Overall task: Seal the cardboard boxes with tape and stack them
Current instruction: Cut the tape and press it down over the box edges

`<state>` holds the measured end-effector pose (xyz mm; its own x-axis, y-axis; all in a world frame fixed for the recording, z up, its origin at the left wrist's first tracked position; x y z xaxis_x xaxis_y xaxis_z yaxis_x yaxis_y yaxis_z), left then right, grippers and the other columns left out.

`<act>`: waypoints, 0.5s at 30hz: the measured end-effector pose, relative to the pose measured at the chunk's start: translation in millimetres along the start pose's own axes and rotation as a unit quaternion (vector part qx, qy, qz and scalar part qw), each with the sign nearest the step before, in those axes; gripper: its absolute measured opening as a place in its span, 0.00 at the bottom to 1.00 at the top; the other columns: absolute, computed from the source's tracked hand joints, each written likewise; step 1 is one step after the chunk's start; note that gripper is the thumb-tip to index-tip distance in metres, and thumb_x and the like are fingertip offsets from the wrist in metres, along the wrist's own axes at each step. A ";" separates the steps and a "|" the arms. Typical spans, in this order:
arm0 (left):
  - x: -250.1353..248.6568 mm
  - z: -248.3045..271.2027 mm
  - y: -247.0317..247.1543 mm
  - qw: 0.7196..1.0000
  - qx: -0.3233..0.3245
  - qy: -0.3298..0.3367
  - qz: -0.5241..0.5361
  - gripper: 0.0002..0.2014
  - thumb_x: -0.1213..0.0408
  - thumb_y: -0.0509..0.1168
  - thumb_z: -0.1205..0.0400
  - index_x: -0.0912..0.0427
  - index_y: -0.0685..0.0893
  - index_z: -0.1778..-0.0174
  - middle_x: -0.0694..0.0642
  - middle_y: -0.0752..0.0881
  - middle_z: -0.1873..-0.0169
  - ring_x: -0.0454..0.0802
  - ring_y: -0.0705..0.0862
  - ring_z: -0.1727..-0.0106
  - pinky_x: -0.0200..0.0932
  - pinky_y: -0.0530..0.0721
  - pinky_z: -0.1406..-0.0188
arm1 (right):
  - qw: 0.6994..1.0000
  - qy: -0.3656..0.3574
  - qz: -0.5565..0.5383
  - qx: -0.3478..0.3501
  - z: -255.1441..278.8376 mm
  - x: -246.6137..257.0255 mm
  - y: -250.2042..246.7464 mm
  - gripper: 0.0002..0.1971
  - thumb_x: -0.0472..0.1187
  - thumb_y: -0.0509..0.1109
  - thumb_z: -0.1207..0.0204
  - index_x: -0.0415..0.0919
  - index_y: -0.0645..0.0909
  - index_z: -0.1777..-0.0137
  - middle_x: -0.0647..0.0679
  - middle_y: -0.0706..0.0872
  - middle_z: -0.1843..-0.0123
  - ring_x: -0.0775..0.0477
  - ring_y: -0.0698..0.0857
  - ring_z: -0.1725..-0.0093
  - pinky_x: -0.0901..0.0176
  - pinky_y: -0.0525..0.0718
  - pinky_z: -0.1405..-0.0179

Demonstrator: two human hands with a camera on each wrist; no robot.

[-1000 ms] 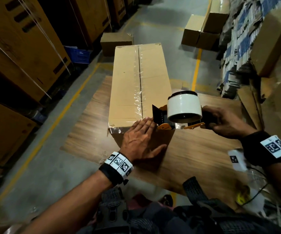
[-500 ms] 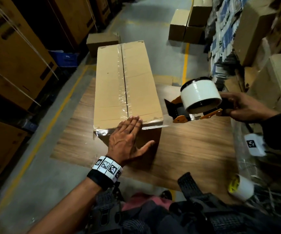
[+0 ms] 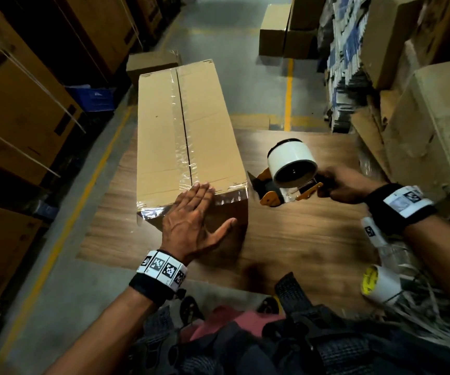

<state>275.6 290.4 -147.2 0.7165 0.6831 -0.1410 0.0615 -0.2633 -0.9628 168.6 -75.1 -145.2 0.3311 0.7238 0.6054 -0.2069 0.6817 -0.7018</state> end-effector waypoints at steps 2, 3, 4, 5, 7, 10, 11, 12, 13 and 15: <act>0.2 0.2 0.5 1.000 0.002 -0.004 0.003 0.44 0.25 0.59 0.19 0.58 0.81 0.19 0.55 0.78 0.18 0.51 0.74 0.16 0.55 0.71 0.15 | 1.000 0.010 0.003 0.005 -8.6 -5.7 17.9 0.22 0.19 0.69 0.27 0.46 0.86 0.44 0.49 0.93 0.51 0.49 0.91 0.51 0.59 0.87 0.55; 0.0 0.0 0.6 1.000 0.004 -0.005 0.006 0.44 0.25 0.59 0.19 0.58 0.81 0.19 0.55 0.78 0.18 0.52 0.74 0.16 0.56 0.72 0.16 | 1.000 0.009 0.004 0.004 -11.5 -7.3 24.1 0.19 0.21 0.70 0.27 0.44 0.86 0.44 0.48 0.93 0.51 0.47 0.92 0.51 0.51 0.89 0.54; -0.6 -0.2 0.5 1.000 0.007 -0.006 0.007 0.44 0.25 0.59 0.19 0.58 0.80 0.19 0.55 0.78 0.18 0.52 0.74 0.16 0.56 0.72 0.17 | 1.000 0.006 0.007 0.001 -14.1 -9.6 29.3 0.18 0.22 0.71 0.27 0.43 0.86 0.44 0.49 0.93 0.52 0.46 0.92 0.51 0.45 0.91 0.51; -0.8 -0.4 0.3 1.000 0.010 -0.006 0.007 0.44 0.25 0.59 0.19 0.58 0.80 0.19 0.55 0.78 0.18 0.52 0.74 0.16 0.56 0.72 0.17 | 1.000 0.004 0.009 -0.002 -15.4 -9.5 32.4 0.17 0.22 0.72 0.27 0.43 0.86 0.45 0.49 0.93 0.53 0.47 0.92 0.51 0.42 0.91 0.49; -1.4 -0.4 -0.1 1.000 0.012 -0.007 0.007 0.44 0.26 0.59 0.19 0.58 0.80 0.18 0.56 0.78 0.18 0.52 0.74 0.16 0.57 0.73 0.17 | 1.000 0.006 0.019 -0.006 -16.6 -8.4 33.3 0.16 0.24 0.73 0.26 0.45 0.86 0.46 0.50 0.92 0.54 0.47 0.91 0.51 0.43 0.90 0.49; -2.1 -0.4 -2.4 1.000 0.010 -0.005 0.010 0.43 0.27 0.61 0.18 0.59 0.81 0.19 0.57 0.79 0.19 0.53 0.75 0.16 0.57 0.73 0.17 | 0.995 0.010 0.097 0.004 -17.6 -9.3 31.8 0.16 0.28 0.71 0.26 0.51 0.84 0.49 0.51 0.91 0.56 0.43 0.89 0.53 0.44 0.89 0.52; -1.9 -0.8 -2.6 1.000 0.011 -0.004 0.010 0.43 0.27 0.60 0.18 0.59 0.81 0.19 0.57 0.79 0.19 0.53 0.75 0.16 0.56 0.73 0.17 | 0.989 0.014 0.148 0.021 -17.9 -16.2 33.8 0.16 0.29 0.70 0.25 0.56 0.82 0.52 0.54 0.89 0.59 0.43 0.88 0.56 0.44 0.88 0.55; -2.2 -0.3 -2.7 1.000 0.015 -0.002 0.011 0.44 0.26 0.59 0.18 0.59 0.80 0.19 0.57 0.79 0.19 0.53 0.74 0.16 0.56 0.72 0.16 | 0.981 0.012 0.191 0.041 -17.2 -29.5 39.2 0.18 0.31 0.70 0.25 0.60 0.78 0.58 0.57 0.85 0.63 0.44 0.86 0.59 0.45 0.88 0.57; -2.2 0.9 -2.7 1.000 0.018 -0.001 0.013 0.44 0.26 0.58 0.18 0.59 0.80 0.18 0.57 0.78 0.18 0.53 0.74 0.16 0.55 0.71 0.15 | 0.975 0.015 0.215 0.053 -14.7 -43.7 47.9 0.19 0.32 0.70 0.26 0.62 0.75 0.61 0.59 0.83 0.65 0.45 0.84 0.62 0.44 0.88 0.59; -1.6 -0.1 -2.9 1.000 0.016 0.000 0.018 0.45 0.25 0.57 0.18 0.59 0.79 0.18 0.56 0.77 0.18 0.53 0.73 0.15 0.55 0.70 0.15 | 0.977 0.026 0.202 0.067 -2.6 -57.1 61.3 0.15 0.35 0.69 0.27 0.60 0.78 0.59 0.58 0.85 0.64 0.45 0.85 0.62 0.40 0.89 0.59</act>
<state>274.3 290.0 -144.2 0.7180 0.6735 -0.1756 0.0130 -0.2652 -0.9641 139.4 -74.9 -223.8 0.2432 0.9326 0.2665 -0.4485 0.3517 -0.8216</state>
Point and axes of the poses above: each hand's wrist, its own z-axis away from the middle knuckle, its own y-axis out of the palm, x = y × z, the point moved 2 cm from there along -z, towards the middle knuckle
